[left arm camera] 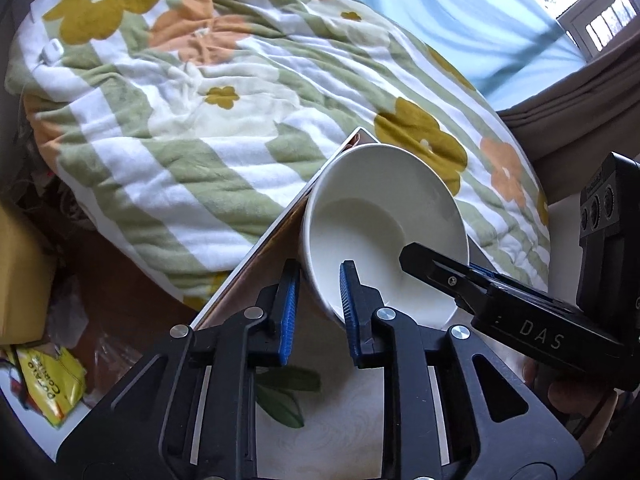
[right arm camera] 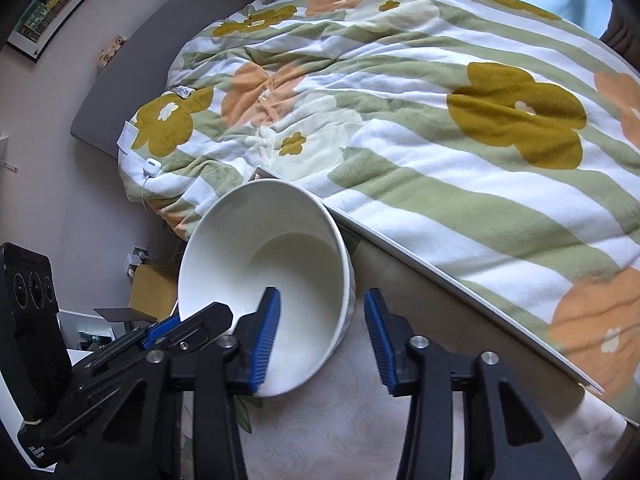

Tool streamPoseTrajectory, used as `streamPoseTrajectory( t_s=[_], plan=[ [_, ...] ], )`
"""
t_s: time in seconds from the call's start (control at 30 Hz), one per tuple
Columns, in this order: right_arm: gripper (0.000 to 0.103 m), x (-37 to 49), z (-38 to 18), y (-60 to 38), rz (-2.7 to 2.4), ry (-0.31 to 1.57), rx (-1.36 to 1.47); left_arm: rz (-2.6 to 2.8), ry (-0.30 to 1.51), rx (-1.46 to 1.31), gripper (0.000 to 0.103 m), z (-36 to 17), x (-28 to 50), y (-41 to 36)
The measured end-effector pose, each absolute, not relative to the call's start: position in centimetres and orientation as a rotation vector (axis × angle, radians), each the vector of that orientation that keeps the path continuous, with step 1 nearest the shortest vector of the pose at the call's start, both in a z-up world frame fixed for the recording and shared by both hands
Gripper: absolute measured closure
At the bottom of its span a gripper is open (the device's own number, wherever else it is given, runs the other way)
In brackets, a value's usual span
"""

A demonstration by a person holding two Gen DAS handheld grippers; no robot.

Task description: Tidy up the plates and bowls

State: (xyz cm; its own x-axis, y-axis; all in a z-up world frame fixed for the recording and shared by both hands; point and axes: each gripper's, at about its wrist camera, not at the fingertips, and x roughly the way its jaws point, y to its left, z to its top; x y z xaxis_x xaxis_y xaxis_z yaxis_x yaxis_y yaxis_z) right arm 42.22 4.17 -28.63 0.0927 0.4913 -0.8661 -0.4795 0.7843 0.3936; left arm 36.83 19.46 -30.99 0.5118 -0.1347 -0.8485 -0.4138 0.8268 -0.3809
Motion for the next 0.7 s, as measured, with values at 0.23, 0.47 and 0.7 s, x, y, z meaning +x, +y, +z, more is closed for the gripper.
streamPoseTrajectory(
  t_s=[0.23,0.47,0.7],
  plan=[
    [0.085,42.4,-29.0,4.0,0.693,1.277,-0.024,0.190,1.032,-0.548,0.086,-30.7,37.2,19.2],
    [0.085,41.7,-27.6,3.1,0.696,1.254,0.015,0.192,1.000,-0.489,0.086,-28.4,36.5,18.3],
    [0.085,38.7,-23.1,1.2,0.702,1.176,0.035,0.182,0.947,-0.450,0.086,-23.8,33.9,16.1]
  ],
)
